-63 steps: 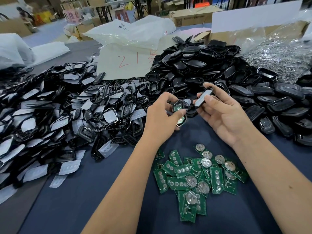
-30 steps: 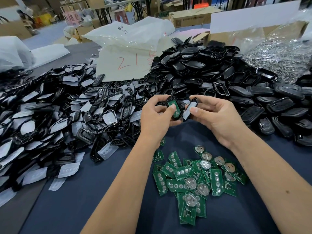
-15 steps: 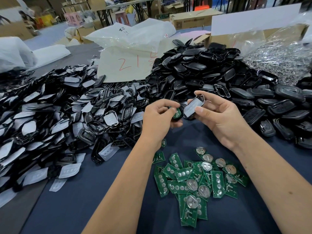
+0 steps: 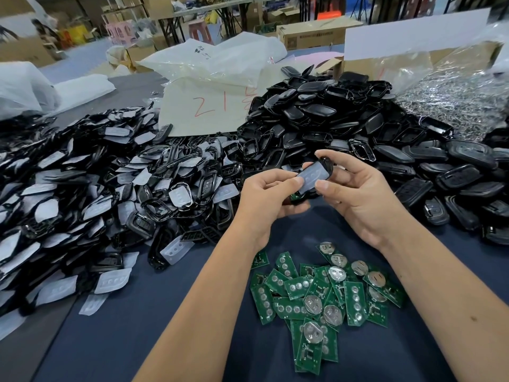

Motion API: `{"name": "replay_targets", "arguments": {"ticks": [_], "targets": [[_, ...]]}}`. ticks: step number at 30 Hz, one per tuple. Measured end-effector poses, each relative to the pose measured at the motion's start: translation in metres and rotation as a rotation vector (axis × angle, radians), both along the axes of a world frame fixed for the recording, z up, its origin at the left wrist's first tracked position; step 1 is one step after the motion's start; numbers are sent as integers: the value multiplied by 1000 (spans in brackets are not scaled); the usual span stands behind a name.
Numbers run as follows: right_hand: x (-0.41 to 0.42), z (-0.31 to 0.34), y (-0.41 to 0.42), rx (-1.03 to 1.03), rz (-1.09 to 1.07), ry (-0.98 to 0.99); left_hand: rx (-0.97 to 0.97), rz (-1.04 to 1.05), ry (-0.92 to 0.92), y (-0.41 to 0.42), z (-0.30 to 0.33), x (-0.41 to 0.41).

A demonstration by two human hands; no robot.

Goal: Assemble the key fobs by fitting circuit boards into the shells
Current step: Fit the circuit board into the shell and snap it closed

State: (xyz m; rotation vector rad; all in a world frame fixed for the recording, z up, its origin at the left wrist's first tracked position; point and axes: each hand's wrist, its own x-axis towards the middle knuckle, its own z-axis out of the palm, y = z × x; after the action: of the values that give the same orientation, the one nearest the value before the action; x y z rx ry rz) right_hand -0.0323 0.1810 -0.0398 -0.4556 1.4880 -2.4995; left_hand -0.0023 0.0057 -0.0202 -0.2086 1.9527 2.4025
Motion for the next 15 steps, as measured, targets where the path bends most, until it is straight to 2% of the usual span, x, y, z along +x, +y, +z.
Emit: {"name": "replay_targets", "arguments": {"ticks": [15], "targets": [[3,2,-4,18,53,54,134,-20,-110,0,6,2]]}}
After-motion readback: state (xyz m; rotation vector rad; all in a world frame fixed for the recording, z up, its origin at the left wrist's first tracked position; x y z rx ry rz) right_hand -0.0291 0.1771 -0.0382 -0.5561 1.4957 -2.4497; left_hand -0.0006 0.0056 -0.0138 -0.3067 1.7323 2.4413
